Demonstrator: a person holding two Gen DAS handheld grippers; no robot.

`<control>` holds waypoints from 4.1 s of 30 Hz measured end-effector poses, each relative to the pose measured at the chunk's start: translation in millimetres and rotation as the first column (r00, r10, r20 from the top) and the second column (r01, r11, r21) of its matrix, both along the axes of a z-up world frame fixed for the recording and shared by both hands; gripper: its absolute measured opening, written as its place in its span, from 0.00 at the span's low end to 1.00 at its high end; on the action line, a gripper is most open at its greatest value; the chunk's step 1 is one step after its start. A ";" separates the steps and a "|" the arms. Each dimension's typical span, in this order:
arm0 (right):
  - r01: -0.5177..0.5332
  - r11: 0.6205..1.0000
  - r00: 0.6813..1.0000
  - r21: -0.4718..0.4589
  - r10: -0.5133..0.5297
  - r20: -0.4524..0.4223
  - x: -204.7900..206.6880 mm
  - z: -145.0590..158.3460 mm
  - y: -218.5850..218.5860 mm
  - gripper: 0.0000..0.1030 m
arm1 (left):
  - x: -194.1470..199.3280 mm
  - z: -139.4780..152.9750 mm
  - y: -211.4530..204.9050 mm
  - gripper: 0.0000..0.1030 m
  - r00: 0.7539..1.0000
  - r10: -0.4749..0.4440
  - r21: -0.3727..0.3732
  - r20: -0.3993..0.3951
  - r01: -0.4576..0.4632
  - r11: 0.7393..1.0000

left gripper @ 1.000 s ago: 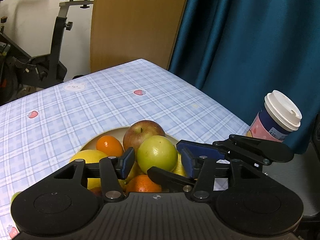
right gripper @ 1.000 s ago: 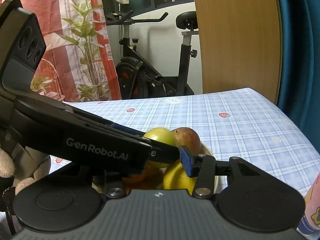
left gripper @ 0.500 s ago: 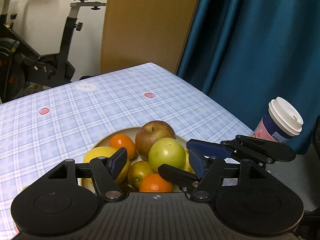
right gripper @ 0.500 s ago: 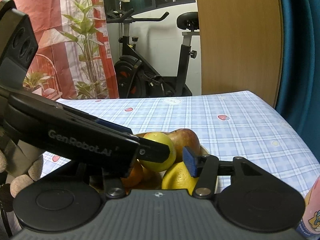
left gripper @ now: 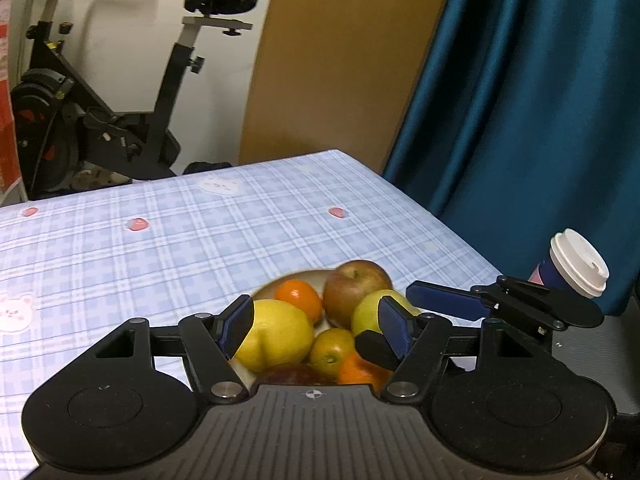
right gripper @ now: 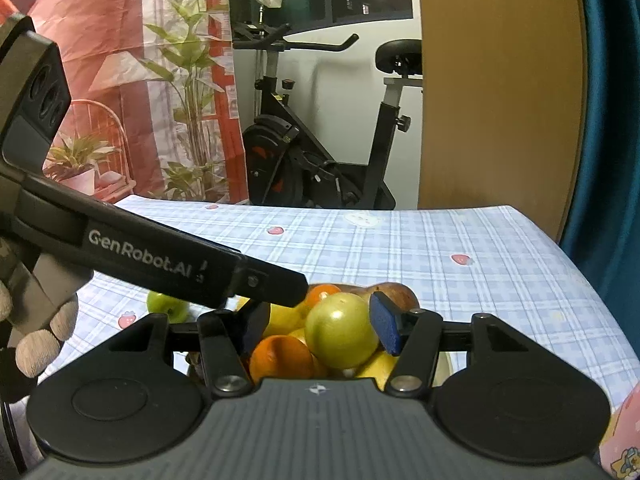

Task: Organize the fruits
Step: 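Move the left gripper to the second green lime on the table, then close the left gripper around the second lime and lift it, then carry the second lime over the plate with the left gripper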

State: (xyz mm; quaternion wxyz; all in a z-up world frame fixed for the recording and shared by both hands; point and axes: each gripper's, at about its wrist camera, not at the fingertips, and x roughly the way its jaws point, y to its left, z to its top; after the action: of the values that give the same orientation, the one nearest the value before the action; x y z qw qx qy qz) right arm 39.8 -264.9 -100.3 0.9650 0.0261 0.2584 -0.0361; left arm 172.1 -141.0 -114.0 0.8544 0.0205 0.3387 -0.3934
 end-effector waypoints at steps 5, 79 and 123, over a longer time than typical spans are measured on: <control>-0.021 1.000 1.000 -0.010 0.021 0.002 5.5 1.6 8.6 0.57 | 6.0 2.2 18.4 0.69 0.999 0.037 -0.010 0.005 -0.037 0.999; -0.261 0.964 0.911 0.051 0.264 -0.316 121.7 -56.3 109.5 0.43 | 38.1 -67.5 115.4 0.46 0.960 0.125 -0.060 -0.252 -0.144 0.988; -0.258 0.960 0.949 0.111 0.273 -0.158 37.1 -37.9 88.1 0.36 | -20.5 -49.2 95.5 0.46 0.988 0.043 -0.049 -0.149 -0.051 0.997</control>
State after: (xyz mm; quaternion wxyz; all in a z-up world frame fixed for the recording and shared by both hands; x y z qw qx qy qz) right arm 76.9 -176.8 -138.2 0.9331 0.0308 0.3430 0.1035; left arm 151.7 -45.5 -163.1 0.8364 -0.0392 0.3910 -0.3822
